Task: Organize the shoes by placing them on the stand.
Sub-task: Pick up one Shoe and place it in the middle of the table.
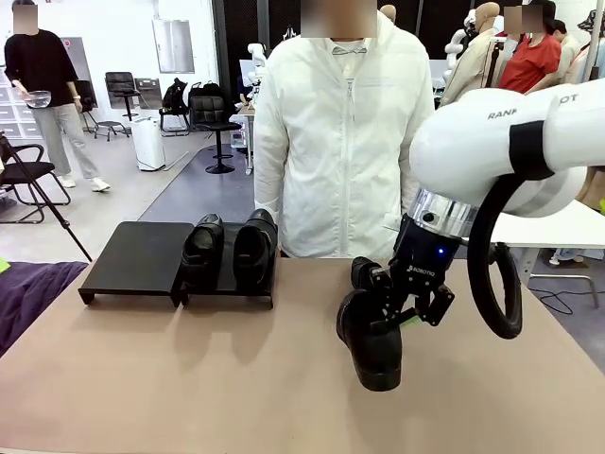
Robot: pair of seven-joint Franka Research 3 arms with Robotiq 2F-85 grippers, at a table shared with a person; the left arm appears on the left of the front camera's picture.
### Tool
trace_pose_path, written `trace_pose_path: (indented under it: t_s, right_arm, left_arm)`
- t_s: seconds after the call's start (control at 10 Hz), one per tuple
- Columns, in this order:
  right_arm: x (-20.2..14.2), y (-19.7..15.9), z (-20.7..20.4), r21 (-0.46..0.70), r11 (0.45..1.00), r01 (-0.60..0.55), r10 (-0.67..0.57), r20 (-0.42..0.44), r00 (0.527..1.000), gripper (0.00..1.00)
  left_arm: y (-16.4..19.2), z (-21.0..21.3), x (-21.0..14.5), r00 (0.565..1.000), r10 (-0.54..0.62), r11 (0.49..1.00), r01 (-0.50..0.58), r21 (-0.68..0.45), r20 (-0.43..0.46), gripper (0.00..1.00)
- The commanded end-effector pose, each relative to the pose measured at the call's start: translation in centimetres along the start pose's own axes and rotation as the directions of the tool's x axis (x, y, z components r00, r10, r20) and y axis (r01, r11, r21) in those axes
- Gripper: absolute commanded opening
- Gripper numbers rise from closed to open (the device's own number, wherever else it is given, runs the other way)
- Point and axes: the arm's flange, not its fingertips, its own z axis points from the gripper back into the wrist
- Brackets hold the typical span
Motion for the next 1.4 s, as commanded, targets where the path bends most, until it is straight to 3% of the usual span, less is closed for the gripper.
trace_pose_path:
  t_s: [0.0,0.1,0.2,0.4,0.5,0.6,0.8,1.0,1.1,1.3]
  right_arm:
    - [0.9,0.6,1.5,0.003,1.000,-0.025,0.025,-0.016,1.000,0.00]
    - [0.0,0.0,0.0,0.000,1.000,0.000,0.000,0.000,1.000,0.00]
    - [-2.2,1.8,-2.2,0.001,1.000,-0.013,0.013,0.056,0.998,0.00]
    - [-6.8,4.7,-6.4,0.056,0.997,-0.044,0.040,0.076,0.996,0.00]
    - [-7.5,6.5,-8.7,0.076,0.989,-0.125,0.114,0.140,0.984,0.00]
    - [-7.2,8.4,-11.3,0.070,0.981,-0.180,0.169,0.138,0.976,0.00]
    - [-5.5,11.4,-14.8,0.083,0.982,-0.173,0.158,0.157,0.975,0.00]
    - [-4.4,13.4,-16.5,0.132,0.984,-0.120,0.094,0.190,0.977,0.00]
    - [-4.0,13.7,-16.7,0.125,0.986,-0.113,0.076,0.272,0.959,0.00]
    - [-3.0,14.1,-17.3,0.151,0.985,-0.078,0.037,0.257,0.966,0.00]
  left_arm:
    - [-0.1,0.1,-0.1,1.000,-0.018,1.000,0.018,-0.014,0.005,1.00]
    - [-0.1,0.1,-0.1,1.000,-0.018,1.000,0.018,-0.014,0.005,1.00]
    - [-0.1,0.1,-0.1,1.000,-0.018,1.000,0.018,-0.014,0.005,1.00]
    - [-0.1,0.1,-0.1,1.000,-0.018,1.000,0.018,-0.014,0.005,1.00]
    - [-0.1,0.1,-0.1,1.000,-0.018,1.000,0.018,-0.014,0.005,1.00]
    - [-0.1,0.1,-0.1,1.000,-0.018,1.000,0.018,-0.014,0.005,1.00]
    - [-0.1,0.1,-0.1,1.000,-0.018,1.000,0.018,-0.014,0.005,1.00]
    - [-0.1,0.1,-0.1,1.000,-0.018,1.000,0.018,-0.014,0.005,1.00]
    - [-0.1,0.1,-0.1,1.000,-0.018,1.000,0.018,-0.014,0.005,1.00]
    - [-0.1,0.1,-0.1,1.000,-0.018,1.000,0.018,-0.014,0.005,1.00]
